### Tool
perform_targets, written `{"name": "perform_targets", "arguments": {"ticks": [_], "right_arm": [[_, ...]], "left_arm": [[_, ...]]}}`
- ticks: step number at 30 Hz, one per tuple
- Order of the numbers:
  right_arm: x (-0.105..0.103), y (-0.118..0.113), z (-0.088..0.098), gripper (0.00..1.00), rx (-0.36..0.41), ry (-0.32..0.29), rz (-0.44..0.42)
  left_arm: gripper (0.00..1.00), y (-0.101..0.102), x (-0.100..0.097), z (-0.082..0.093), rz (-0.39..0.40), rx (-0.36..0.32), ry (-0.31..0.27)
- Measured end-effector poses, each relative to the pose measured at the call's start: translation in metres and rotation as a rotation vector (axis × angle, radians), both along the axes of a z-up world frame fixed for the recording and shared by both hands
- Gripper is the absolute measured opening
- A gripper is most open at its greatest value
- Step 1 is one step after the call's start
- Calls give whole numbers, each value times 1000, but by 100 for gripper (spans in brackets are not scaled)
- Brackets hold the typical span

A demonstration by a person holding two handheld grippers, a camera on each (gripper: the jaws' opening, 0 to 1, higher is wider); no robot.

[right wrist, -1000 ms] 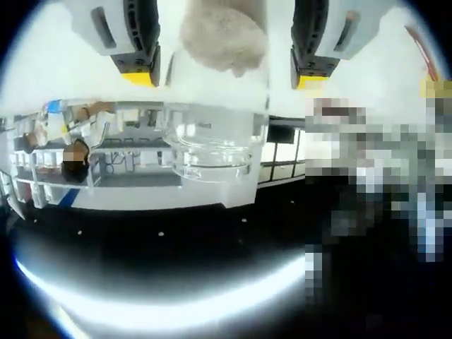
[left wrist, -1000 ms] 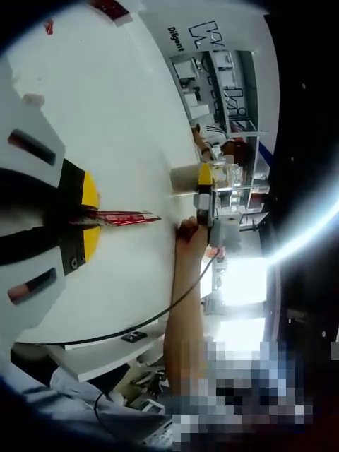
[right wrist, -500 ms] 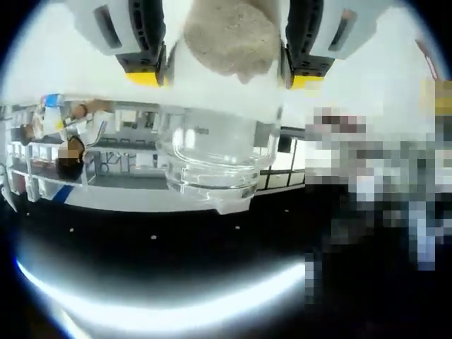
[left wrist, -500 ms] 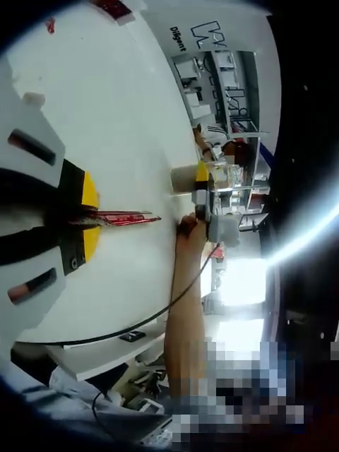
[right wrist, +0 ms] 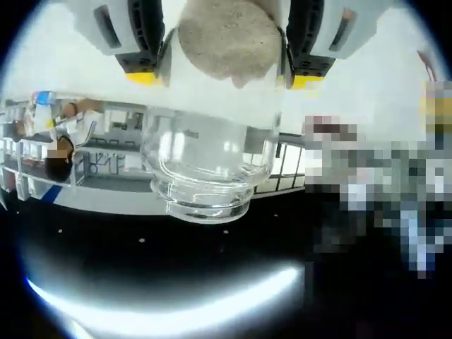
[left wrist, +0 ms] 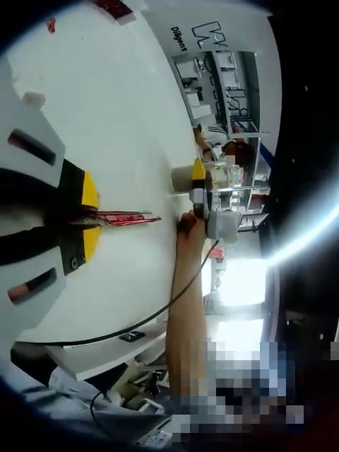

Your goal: Tear open the coffee pouch, take out the coffee, and pour the coffee from the pouch into the cup

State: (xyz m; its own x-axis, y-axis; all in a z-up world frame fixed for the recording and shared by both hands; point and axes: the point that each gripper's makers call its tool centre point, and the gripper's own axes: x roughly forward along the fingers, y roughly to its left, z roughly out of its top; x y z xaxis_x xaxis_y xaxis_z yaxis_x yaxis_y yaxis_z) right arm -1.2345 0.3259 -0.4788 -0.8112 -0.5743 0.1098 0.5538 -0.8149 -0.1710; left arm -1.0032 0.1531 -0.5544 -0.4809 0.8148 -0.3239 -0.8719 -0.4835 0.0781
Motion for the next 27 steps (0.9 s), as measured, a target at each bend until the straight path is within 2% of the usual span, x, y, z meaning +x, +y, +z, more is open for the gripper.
{"name": "perform_targets", "arguments": {"ticks": [9, 17, 27], "right_arm": [[4, 2, -1, 66, -31, -21, 24], [7, 3, 2, 64, -89, -37, 66], [0, 1, 3, 63, -100, -40, 102]], "left_arm": [[10, 0, 0, 0, 0, -2, 4], [10, 1, 0, 1, 0, -3, 7], [10, 1, 1, 1, 1, -4, 10]]}}
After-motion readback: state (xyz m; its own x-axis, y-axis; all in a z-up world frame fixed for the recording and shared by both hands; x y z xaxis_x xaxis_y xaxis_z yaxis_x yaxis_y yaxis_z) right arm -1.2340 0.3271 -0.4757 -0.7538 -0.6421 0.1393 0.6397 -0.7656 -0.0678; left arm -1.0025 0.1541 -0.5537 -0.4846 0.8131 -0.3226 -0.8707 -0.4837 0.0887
